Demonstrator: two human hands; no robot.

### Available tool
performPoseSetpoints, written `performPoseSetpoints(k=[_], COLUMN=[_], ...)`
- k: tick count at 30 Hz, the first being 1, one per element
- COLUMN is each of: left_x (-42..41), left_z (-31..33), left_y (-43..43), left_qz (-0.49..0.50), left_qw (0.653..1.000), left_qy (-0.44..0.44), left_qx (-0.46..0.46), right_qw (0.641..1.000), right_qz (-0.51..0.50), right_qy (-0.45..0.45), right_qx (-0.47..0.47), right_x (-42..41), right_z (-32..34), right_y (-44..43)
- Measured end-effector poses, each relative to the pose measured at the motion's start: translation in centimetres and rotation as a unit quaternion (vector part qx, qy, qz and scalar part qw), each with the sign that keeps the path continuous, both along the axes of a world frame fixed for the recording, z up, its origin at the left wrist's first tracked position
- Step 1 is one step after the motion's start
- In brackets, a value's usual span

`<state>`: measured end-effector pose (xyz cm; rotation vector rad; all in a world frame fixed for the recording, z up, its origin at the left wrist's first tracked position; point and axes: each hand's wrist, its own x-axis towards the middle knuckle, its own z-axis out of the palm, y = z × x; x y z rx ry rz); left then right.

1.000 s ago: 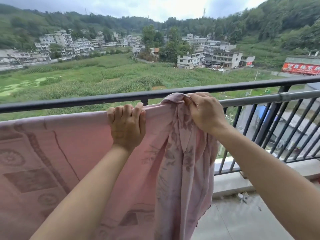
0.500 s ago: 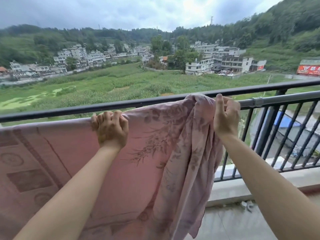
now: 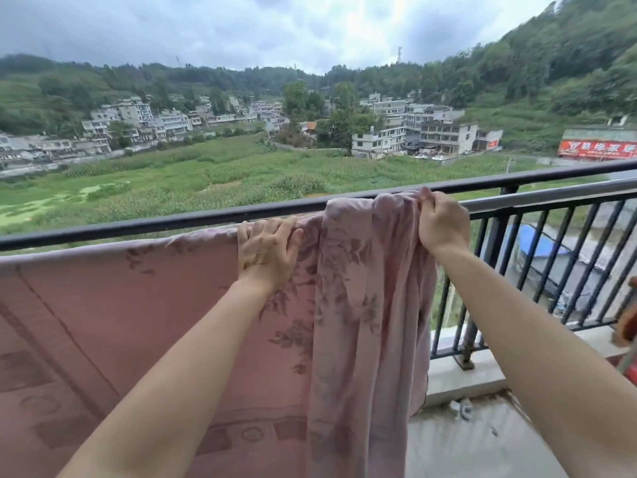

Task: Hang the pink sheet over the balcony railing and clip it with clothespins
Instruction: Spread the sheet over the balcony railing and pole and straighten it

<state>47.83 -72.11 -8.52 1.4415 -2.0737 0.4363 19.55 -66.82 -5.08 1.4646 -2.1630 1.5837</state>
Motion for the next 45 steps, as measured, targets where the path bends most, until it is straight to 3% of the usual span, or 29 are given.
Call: performPoseSetpoints(k=[4,8,11,14,19,23,27,30,33,35,37,40,43,45], left_x=[-0.5,-3.1,-5.0,-7.9,-14.5,-18.9,-23.0,-25.3,-27.3,-28.4,-29.2,-29.7,-29.8,-29.9], left_z=[-0.8,-0.2,0.6,1.6,3.8,5.3,5.4,6.5,8.9,10.0,10.7,10.9,11.1,11.3], left_y=[-0.2,0.0,0.2,0.2,-0.4,-2.3,-3.9,-5.2,-7.7,-9.1,-10.0,-11.1,-12.1,-12.6], left_qz=[0.030,0.087,0.123,0.052,-0.099,-0.192,-0.261,-0.305,-0.339,-0.366,-0.387,-0.405,-0.419,-0.419], left_qw=[0.999,0.992,0.985,0.988,0.987,0.971,0.950,0.931,0.897,0.822,0.752,0.710,0.705,0.756], left_qy=[0.006,0.088,0.124,0.143,0.129,0.118,0.093,0.065,-0.028,-0.074,-0.117,-0.146,-0.185,-0.224], left_qx=[-0.032,-0.011,-0.003,0.006,0.014,0.084,0.143,0.188,0.281,0.430,0.521,0.557,0.542,0.451], right_qw=[0.991,0.994,0.997,0.992,0.954,0.974,0.979,0.965,0.924,0.882,0.853,0.818,0.814,0.835], right_qz=[-0.099,-0.051,-0.017,0.051,0.197,0.176,0.142,0.129,0.175,0.230,0.273,0.329,0.345,0.317], right_qy=[-0.088,-0.044,-0.012,-0.070,-0.154,-0.084,-0.131,-0.219,-0.223,-0.225,-0.276,-0.298,-0.217,-0.180], right_qx=[-0.001,0.081,0.072,0.089,0.163,0.119,0.056,0.061,0.258,0.344,0.349,0.365,0.414,0.413], right_x=[-6.8,-9.5,-10.3,-10.5,-10.7,-12.4,-14.1,-15.7,-17.1,-17.0,-16.6,-16.6,-17.7,-18.7], right_z=[0.0,-3.0,-3.9,-3.4,-2.9,-2.0,-0.4,0.2,-1.3,-2.6,-3.4,-4.4,-5.2,-5.1], right_y=[1.1,1.6,2.0,2.2,0.8,-0.6,-1.7,-1.8,-1.0,-0.2,0.3,0.4,0.1,-0.2])
